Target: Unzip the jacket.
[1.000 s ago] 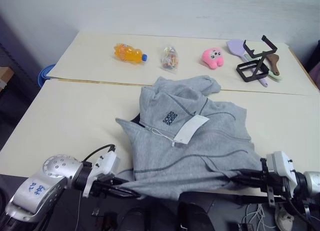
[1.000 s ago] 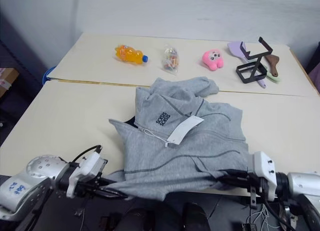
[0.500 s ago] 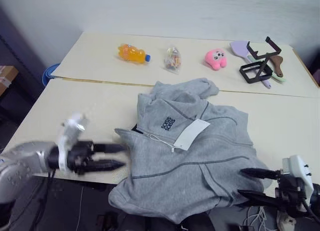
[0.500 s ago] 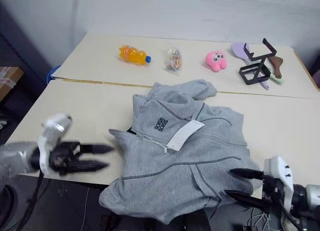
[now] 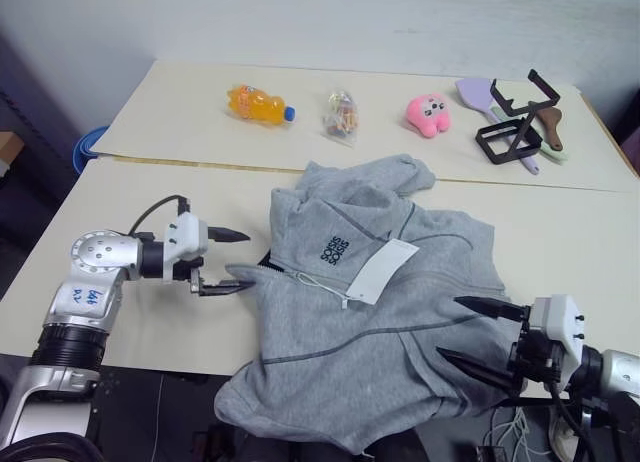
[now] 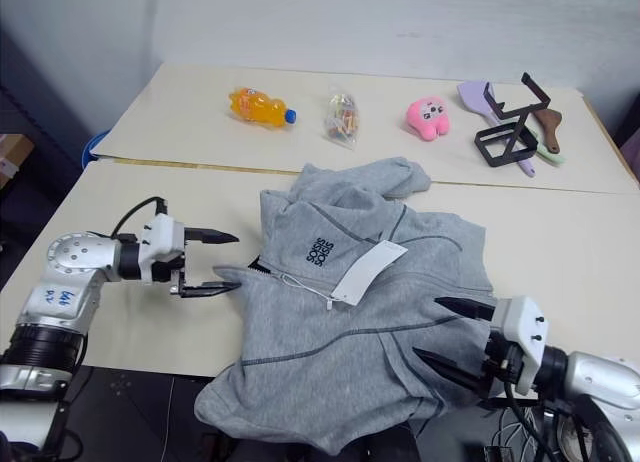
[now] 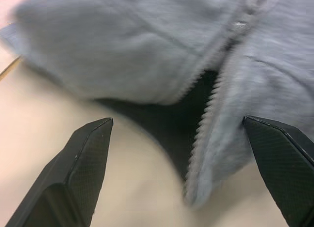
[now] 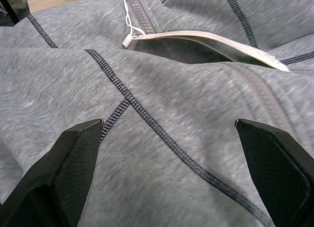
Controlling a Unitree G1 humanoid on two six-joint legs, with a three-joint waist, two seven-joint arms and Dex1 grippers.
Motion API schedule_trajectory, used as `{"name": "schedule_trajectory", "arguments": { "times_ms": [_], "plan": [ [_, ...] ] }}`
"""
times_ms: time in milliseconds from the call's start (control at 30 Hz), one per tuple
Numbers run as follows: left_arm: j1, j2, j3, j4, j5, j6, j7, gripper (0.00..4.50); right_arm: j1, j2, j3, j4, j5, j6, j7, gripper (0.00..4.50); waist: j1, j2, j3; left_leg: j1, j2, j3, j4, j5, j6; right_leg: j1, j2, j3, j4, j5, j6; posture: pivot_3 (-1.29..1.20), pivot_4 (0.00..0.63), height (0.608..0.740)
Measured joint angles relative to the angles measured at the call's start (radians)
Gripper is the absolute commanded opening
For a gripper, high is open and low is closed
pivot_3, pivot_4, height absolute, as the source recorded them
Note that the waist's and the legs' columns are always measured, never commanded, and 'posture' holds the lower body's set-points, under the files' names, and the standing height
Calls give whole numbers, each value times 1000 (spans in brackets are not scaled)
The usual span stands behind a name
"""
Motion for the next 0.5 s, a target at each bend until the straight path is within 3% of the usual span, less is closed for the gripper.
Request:
{"name": "schedule_trajectory", "arguments": {
  "times_ms": [200, 333, 500],
  "plan": [
    [-4, -40, -14, -29, -36, 68, -72, 4474, -111, 16, 47, -92, 116, 152, -135, 4500, -1, 0, 0, 0, 3, -1, 8, 0, 0, 0, -1, 2, 2, 0, 0, 0, 150, 740],
    [-40, -50, -17, -79, -65, 138, -104, 4474, -222, -14, 96, -121, 273, 397, -285, 4500, -1, 0, 0, -2, 3, -5, 9, 0, -1, 0, -3, 5, 3, 0, 0, 0, 150, 740],
    [-139, -105, -31, -106, -61, 98, -115, 4474, -411, 4, 151, -69, 468, 680, -506, 4500, 0, 0, 0, -8, 2, -10, 11, 0, -1, 0, -5, 0, 2, 0, 0, 0, 150, 740]
  ]
}}
